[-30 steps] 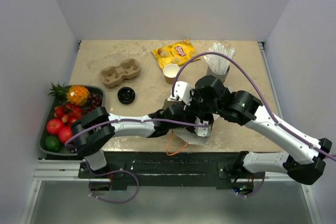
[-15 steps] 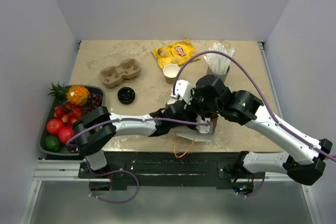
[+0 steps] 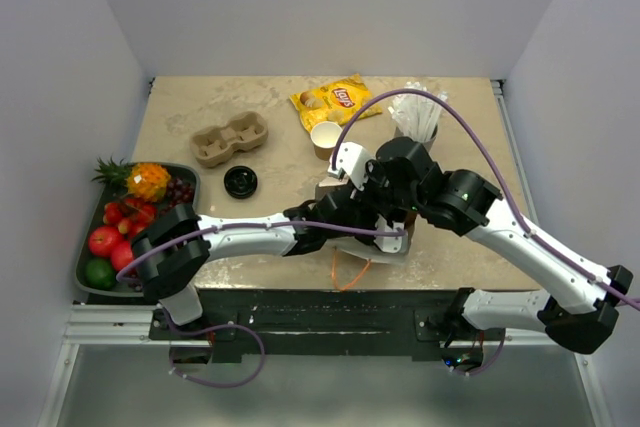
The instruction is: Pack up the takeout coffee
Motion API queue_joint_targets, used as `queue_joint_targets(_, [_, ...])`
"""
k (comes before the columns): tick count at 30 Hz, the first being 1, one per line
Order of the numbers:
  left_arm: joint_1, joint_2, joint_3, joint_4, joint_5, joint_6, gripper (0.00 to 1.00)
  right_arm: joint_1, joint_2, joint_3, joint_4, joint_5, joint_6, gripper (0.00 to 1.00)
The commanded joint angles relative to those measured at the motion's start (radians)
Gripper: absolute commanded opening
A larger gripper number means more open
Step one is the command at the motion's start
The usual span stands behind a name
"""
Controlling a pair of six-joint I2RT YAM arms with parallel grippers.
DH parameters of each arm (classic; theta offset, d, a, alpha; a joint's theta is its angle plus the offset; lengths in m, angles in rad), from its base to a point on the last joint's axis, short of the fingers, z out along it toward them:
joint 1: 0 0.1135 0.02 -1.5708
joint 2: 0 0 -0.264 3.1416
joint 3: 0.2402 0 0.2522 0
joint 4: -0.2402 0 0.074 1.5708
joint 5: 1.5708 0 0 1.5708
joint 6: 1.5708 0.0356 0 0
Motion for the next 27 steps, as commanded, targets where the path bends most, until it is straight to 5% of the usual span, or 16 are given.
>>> queue_joint_targets(1, [0.004,-0.039,0.071,-0.03,0.06,0.08,0.0,0.007,0.012,-0.001,0.032,-0.05,0.027,0.0])
queue_joint_targets(17, [-0.004,-0.027,0.137,-0.177,-0.083,0.293,0.0,0.009,-0.01,-0.041,0.037,-0.041,0.027,0.0])
queue_joint_targets(27, [-0.004,0.021,0.159,-0.19,-0.057,0.325,0.0,0.009,0.003,-0.026,0.034,-0.085,0.036,0.0])
